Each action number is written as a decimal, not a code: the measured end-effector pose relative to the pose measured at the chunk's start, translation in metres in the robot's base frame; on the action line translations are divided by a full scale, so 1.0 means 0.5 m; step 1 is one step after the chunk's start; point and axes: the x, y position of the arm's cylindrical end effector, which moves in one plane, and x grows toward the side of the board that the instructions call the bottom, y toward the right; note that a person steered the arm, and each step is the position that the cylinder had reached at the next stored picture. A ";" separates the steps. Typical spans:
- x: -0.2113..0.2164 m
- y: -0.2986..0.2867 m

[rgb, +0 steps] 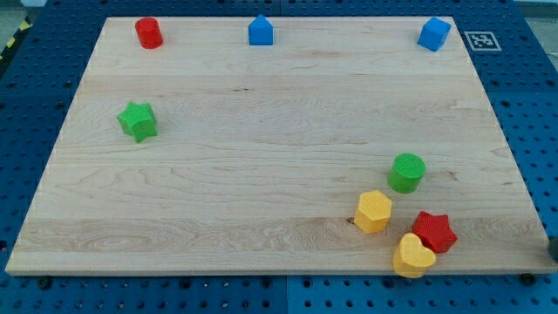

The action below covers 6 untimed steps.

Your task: Move the yellow heart left a bit

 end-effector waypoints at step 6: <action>-0.001 -0.261</action>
